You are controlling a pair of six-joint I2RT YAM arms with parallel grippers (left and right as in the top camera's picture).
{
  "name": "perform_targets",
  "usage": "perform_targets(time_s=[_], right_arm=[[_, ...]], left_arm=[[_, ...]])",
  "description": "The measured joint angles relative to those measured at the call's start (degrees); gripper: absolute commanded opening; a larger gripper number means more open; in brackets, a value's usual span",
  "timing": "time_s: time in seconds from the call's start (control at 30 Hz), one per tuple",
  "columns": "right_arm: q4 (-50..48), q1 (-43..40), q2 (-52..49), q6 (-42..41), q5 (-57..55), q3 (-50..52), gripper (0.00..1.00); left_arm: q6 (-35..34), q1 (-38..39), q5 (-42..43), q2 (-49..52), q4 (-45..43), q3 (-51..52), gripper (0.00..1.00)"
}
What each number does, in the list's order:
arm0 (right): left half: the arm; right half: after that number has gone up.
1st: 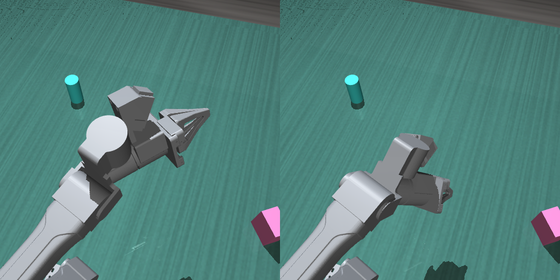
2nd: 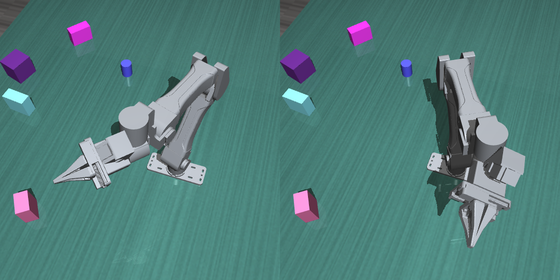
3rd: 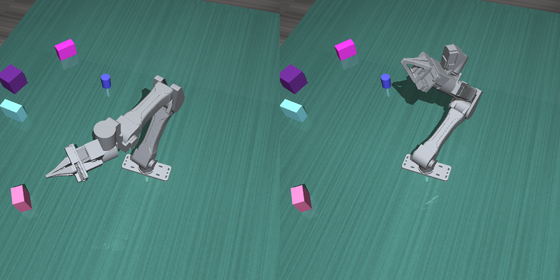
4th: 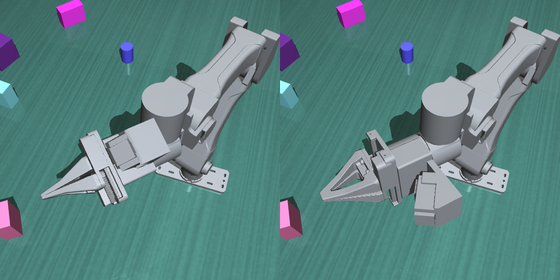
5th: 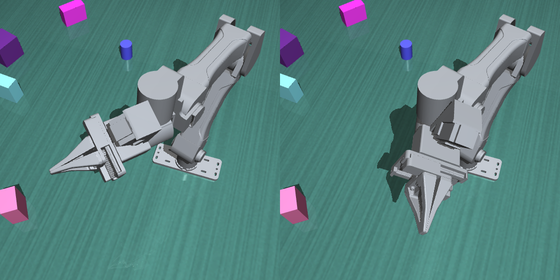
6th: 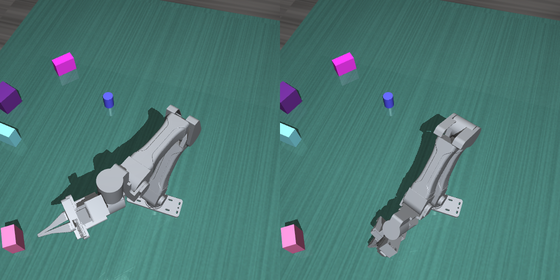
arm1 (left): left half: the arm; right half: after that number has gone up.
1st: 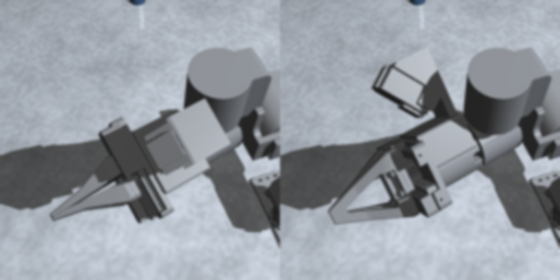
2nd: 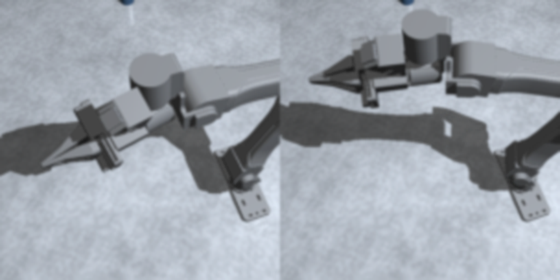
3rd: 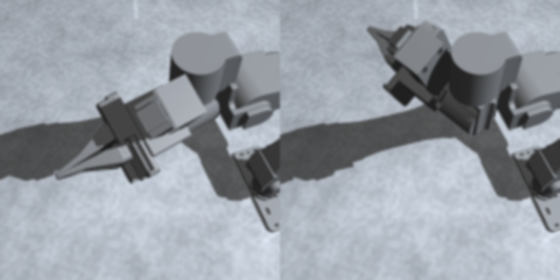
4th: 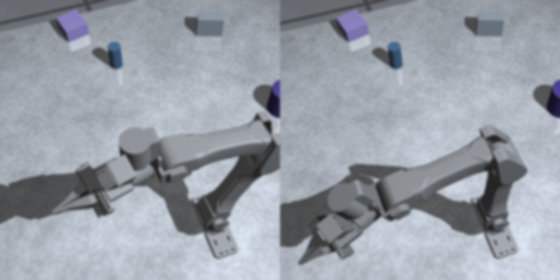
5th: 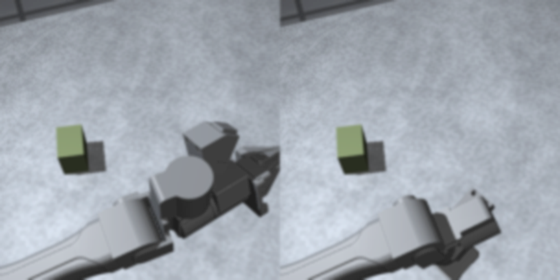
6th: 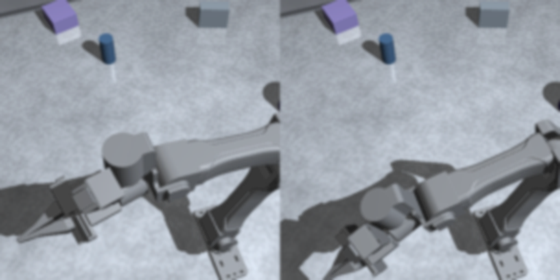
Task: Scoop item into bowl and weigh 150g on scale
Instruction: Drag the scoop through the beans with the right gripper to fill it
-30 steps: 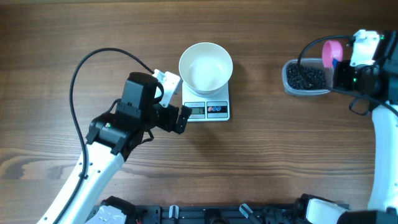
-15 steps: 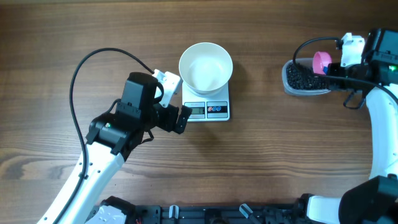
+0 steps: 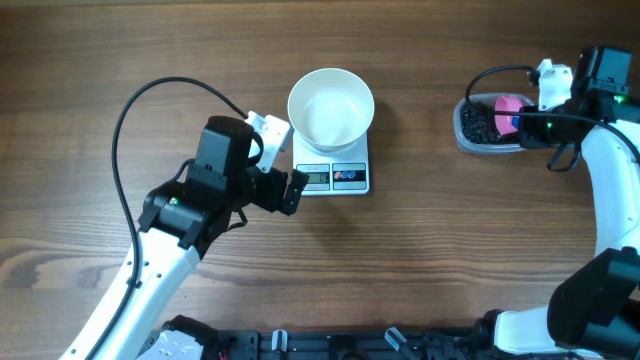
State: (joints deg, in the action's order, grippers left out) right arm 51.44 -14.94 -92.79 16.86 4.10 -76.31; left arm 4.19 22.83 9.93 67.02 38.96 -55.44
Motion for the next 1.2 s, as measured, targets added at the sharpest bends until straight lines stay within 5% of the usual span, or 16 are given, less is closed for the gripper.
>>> perform_targets(time_s=[1.2], right_arm=[[4.1,-0.2,0.0,-0.3,7.9,0.0,0.04]], left_arm=[[0.0,0.0,0.0,0.0,0.0,0.0,1.00]])
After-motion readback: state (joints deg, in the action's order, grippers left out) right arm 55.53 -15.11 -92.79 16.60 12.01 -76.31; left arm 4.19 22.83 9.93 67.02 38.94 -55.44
